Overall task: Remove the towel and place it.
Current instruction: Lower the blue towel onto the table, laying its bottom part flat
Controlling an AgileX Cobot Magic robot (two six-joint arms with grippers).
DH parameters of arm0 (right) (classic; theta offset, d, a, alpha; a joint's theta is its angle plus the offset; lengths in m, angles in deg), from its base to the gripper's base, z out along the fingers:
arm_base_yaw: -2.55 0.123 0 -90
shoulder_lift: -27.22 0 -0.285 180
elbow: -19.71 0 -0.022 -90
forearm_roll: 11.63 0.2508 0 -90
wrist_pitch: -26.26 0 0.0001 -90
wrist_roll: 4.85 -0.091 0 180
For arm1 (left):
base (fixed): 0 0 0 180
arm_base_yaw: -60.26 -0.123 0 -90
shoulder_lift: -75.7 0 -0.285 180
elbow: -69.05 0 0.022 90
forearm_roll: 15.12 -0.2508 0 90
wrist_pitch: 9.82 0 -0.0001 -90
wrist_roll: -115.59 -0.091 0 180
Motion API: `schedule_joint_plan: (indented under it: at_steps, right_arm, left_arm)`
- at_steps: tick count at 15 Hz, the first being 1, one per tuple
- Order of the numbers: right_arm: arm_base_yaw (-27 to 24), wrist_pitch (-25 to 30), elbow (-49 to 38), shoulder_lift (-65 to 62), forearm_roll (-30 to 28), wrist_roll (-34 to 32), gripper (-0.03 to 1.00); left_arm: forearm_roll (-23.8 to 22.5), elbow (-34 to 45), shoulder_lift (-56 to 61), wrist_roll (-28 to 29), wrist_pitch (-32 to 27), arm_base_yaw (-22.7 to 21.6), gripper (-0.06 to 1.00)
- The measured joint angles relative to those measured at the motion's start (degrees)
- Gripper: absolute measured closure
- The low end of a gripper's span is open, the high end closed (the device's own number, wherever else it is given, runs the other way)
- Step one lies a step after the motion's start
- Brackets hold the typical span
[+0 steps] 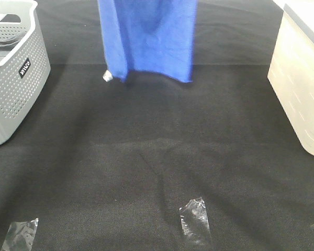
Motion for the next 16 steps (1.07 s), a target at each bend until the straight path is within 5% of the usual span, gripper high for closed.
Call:
schedule_joint_plan:
  at_steps: [16]
  right_arm:
    - [-1.7,-1.2,0.2,2.1,0.9,-1.7,0.94]
  left_arm:
    - [-0.1,-1.1,-3.8,0.1,-4.1,-0.6,0.94]
